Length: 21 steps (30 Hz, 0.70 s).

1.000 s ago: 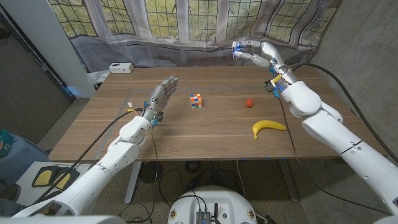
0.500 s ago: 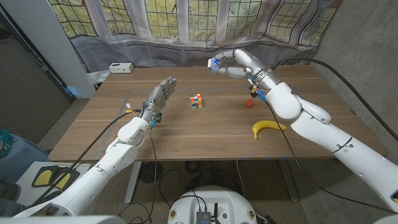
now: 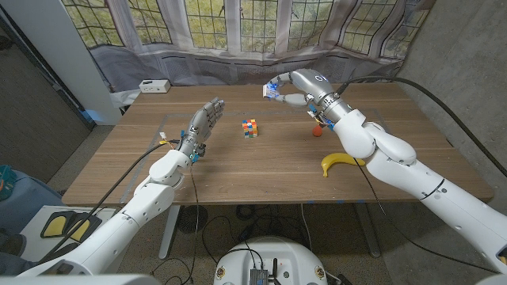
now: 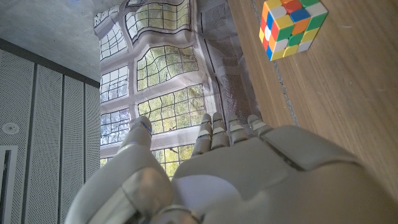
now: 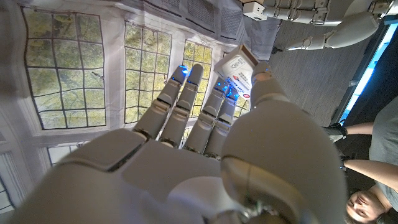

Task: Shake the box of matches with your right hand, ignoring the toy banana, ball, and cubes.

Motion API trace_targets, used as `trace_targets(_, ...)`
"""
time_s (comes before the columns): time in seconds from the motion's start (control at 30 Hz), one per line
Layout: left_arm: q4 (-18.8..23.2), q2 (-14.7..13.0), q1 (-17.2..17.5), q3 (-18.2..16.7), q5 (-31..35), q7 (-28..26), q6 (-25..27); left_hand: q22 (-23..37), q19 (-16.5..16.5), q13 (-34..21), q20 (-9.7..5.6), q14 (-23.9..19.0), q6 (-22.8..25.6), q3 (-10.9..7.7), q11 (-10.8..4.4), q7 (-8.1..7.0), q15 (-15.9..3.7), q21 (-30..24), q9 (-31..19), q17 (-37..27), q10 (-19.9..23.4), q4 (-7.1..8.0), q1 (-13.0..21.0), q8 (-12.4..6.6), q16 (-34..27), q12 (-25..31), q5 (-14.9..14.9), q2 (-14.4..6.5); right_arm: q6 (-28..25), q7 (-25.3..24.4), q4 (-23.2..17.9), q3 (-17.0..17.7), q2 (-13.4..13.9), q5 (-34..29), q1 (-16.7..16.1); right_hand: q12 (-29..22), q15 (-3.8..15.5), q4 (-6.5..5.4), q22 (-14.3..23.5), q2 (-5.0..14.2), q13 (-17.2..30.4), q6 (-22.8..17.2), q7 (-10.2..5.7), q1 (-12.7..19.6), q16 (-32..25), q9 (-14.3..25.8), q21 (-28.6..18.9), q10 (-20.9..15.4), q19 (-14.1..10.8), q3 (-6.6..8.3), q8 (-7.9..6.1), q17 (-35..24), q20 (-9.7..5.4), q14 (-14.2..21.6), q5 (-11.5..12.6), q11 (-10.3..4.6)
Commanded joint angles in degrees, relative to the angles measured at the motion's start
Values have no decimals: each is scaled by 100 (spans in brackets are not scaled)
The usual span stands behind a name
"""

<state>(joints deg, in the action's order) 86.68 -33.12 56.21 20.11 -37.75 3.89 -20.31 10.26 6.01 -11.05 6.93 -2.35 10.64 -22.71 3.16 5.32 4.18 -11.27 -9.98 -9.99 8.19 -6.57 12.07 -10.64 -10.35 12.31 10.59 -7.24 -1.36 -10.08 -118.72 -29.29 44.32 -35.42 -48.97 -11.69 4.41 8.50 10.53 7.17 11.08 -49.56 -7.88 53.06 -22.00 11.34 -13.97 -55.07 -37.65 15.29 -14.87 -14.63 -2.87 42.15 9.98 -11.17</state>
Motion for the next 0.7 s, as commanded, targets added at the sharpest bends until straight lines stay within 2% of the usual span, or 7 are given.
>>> trace_targets(0.03, 20, -6, 12, 6, -2, 13, -7, 19, -23, -23, 45, 13, 31, -41, -42, -9, 11, -22, -21, -18, 17, 16, 25, -2, -29, -16, -11, 52, -175, 252, 187, -37, -102, 48, 138, -38, 395, -40, 14, 158, 22, -667, -302, 138, 9, 31, 15, -72, -9, 13, -13, -8, -6, 43, 29, -49)
trace_targets(0.7, -26, 36, -52, 52, 34, 26, -11, 19, -18, -23, 53, 13, 32, -58, -49, -10, 18, -22, -21, -17, 15, 13, 16, -2, -28, -17, -11, 57, -689, 401, 637, -306, -184, -66, 552, -39, 372, -61, 13, 162, 22, -693, -287, 109, 19, 30, 14, -93, -15, 5, -7, -7, 12, 73, 27, -45)
